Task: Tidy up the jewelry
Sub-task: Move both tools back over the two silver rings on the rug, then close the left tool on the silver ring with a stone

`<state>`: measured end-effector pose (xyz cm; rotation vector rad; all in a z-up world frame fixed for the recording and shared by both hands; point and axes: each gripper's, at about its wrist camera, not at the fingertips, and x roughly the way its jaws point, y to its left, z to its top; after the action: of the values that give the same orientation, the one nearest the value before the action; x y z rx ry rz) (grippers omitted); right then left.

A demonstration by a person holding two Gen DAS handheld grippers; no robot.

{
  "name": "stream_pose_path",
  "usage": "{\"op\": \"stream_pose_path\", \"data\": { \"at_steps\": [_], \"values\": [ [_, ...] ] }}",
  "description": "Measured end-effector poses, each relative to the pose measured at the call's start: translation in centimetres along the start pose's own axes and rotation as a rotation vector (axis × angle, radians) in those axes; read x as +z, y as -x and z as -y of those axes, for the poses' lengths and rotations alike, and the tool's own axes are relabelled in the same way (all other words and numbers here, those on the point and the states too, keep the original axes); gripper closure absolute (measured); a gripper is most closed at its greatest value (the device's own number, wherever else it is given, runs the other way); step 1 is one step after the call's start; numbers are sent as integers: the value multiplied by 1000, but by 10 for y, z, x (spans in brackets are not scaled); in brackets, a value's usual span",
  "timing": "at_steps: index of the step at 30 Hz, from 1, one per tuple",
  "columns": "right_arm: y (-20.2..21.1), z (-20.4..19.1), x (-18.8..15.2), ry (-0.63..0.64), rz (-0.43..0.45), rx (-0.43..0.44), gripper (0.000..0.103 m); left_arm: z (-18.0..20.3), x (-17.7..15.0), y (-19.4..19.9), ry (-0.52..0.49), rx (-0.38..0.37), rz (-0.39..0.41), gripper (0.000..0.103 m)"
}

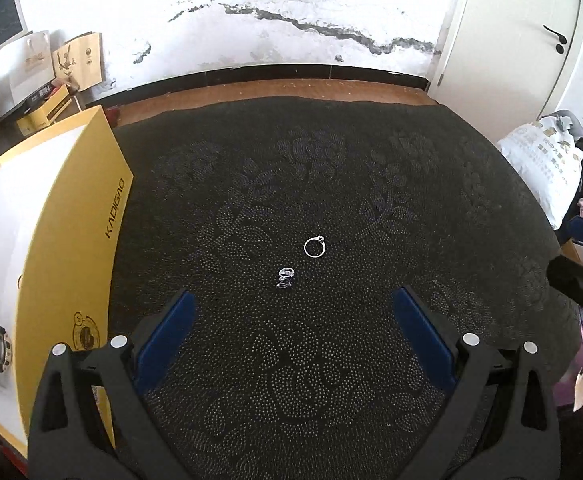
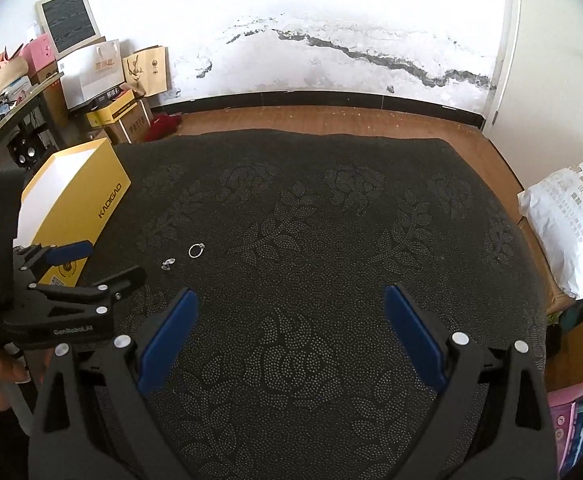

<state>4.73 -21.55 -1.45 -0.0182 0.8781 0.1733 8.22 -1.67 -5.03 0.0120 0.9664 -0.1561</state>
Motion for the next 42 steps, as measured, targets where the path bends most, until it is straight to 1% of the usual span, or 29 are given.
{"op": "stream_pose_path", "data": {
  "at_steps": [21,26,29,34,36,38,39,41,42],
  "values": [
    [-13,1,3,3,-18,-2,12,7,-6,-33,-48,-7,-24,6],
    [-16,2,5,-3,-23,-1,12,10,-10,-47,-69,-38,-31,6],
    [-17,4,6,-7,-21,0,12,11,-14,-57,-93,-37,-24,6],
    [-18,7,11,-16,-16,2,12,12,-21,-77,-134,-39,-36,7],
    [-18,9,14,-21,-13,7,12,15,-24,-79,-171,-19,-3,7],
    [-17,11,17,-25,-6,12,11,14,-24,-80,-177,-30,19,7],
    [-16,13,18,-27,-3,14,11,14,-23,-81,-180,-36,22,8],
    [-15,17,20,-34,1,19,11,13,-20,-81,-179,-36,27,13],
    [-14,18,21,-38,2,22,11,12,-19,-81,-177,-32,28,20]
  ]
}}
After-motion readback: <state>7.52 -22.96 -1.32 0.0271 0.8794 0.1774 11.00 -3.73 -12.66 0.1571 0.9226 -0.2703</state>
